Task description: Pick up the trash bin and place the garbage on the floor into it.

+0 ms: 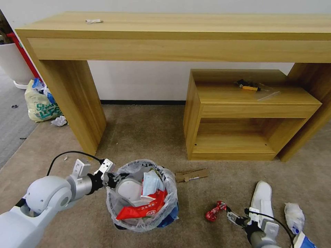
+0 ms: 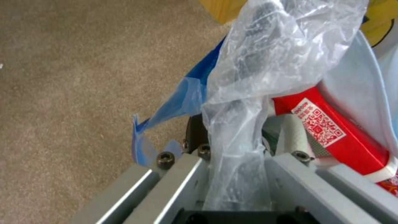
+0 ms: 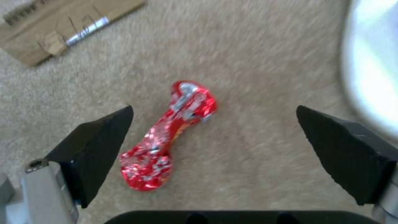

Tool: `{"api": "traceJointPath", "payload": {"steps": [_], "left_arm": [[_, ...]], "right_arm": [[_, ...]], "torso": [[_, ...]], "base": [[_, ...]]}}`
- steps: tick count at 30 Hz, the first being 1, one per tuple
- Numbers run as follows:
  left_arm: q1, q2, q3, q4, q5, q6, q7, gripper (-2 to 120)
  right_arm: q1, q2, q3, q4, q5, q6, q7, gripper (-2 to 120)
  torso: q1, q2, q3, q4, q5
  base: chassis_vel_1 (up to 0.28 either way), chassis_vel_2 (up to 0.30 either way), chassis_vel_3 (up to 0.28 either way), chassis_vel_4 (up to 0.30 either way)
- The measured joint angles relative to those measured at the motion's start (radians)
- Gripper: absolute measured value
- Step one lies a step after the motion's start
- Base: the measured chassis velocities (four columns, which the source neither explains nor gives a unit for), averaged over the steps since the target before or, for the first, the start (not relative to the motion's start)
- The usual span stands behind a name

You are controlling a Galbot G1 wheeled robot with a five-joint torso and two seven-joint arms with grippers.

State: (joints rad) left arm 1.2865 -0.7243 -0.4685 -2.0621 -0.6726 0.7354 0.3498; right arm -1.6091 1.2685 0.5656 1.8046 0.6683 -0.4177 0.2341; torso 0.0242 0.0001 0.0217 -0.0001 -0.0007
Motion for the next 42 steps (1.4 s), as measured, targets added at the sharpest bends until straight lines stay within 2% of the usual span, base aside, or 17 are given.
{"api": "traceJointPath", "payload": {"steps": [2,10,13,15,19,20,22,25,26,29,31,33,35,37,42], "left_arm": [[0.000,0.000,0.000,0.000,0.002,0.000,0.000,0],[0.003,0.000,0.000,0.000,0.004,0.000,0.000,0],[0.002,0.001,-0.001,0.000,0.003,0.000,0.000,0],[0.002,0.001,-0.002,0.000,0.002,0.000,0.000,0],[0.001,0.004,-0.003,0.002,-0.001,0.000,0.001,0],[0.001,0.005,-0.003,0.003,-0.002,0.000,0.002,0],[0.000,0.005,-0.003,0.004,-0.002,0.000,0.002,0],[-0.006,0.007,-0.002,0.009,-0.003,0.000,0.003,0],[-0.006,0.007,-0.002,0.009,-0.003,0.000,0.003,0],[-0.016,0.012,0.001,0.012,-0.006,0.000,0.005,0],[-0.019,0.014,0.001,0.012,-0.008,0.000,0.005,0],[-0.022,0.016,0.002,0.013,-0.013,0.000,0.007,0],[-0.022,0.016,0.001,0.012,-0.014,0.000,0.007,0],[-0.020,0.017,-0.001,0.010,-0.015,0.000,0.008,0],[-0.020,0.019,-0.003,0.009,-0.016,0.000,0.010,0]], "right_arm": [[0.045,0.005,-0.037,-0.028,0.065,-0.029,0.069,100],[0.149,0.028,-0.113,-0.082,0.219,-0.097,0.230,100],[0.202,0.039,-0.149,-0.112,0.298,-0.133,0.335,100],[0.208,0.040,-0.154,-0.118,0.306,-0.136,0.350,100],[0.234,0.041,-0.172,-0.148,0.326,-0.141,0.391,91],[0.244,0.041,-0.176,-0.160,0.326,-0.142,0.397,84],[0.246,0.041,-0.176,-0.163,0.326,-0.142,0.397,82],[0.268,0.042,-0.181,-0.191,0.339,-0.142,0.408,65],[0.268,0.042,-0.181,-0.191,0.339,-0.142,0.408,65],[0.297,0.046,-0.189,-0.217,0.378,-0.141,0.441,52],[0.303,0.046,-0.191,-0.224,0.382,-0.141,0.444,50],[0.320,0.046,-0.196,-0.242,0.398,-0.141,0.455,37],[0.325,0.046,-0.197,-0.246,0.406,-0.141,0.460,35],[0.331,0.046,-0.198,-0.257,0.416,-0.140,0.465,22],[0.328,0.044,-0.197,-0.259,0.416,-0.136,0.463,19]], "torso": [[0.000,0.000,0.000,0.0001,0.0005],[0.000,0.000,0.000,0.0001,0.0002],[0.000,0.000,0.000,0.0002,0.0002],[0.000,0.000,0.000,0.0001,0.0002],[0.000,0.000,0.000,0.0000,0.0004],[0.000,0.000,0.000,0.0000,0.0003],[0.000,0.000,0.000,0.0000,0.0003],[0.000,0.000,0.000,0.0000,0.0003],[0.000,0.000,0.000,0.0000,0.0003],[0.000,0.000,0.000,0.0000,0.0003],[0.000,0.000,0.000,0.0001,0.0004],[0.000,0.000,0.000,0.0000,0.0003],[0.000,0.000,0.000,0.0000,0.0003],[0.000,0.000,0.000,0.0001,0.0003],[0.000,0.000,0.000,0.0002,0.0003]], "base": [[0.000,0.000,0.000,0.000],[0.000,0.000,0.000,0.000],[0.000,0.000,0.000,0.000],[0.000,0.000,0.000,0.000],[0.000,0.000,0.000,0.000],[0.000,0.000,0.000,0.000],[0.000,0.000,0.000,0.000],[0.000,0.000,0.000,0.000],[0.000,0.000,0.000,0.000],[0.000,0.000,0.000,0.000],[0.000,0.000,0.000,0.000],[0.000,0.000,0.000,0.000],[0.000,0.000,0.000,0.000],[0.000,0.000,0.000,0.000],[0.000,0.000,0.000,0.000]]}}
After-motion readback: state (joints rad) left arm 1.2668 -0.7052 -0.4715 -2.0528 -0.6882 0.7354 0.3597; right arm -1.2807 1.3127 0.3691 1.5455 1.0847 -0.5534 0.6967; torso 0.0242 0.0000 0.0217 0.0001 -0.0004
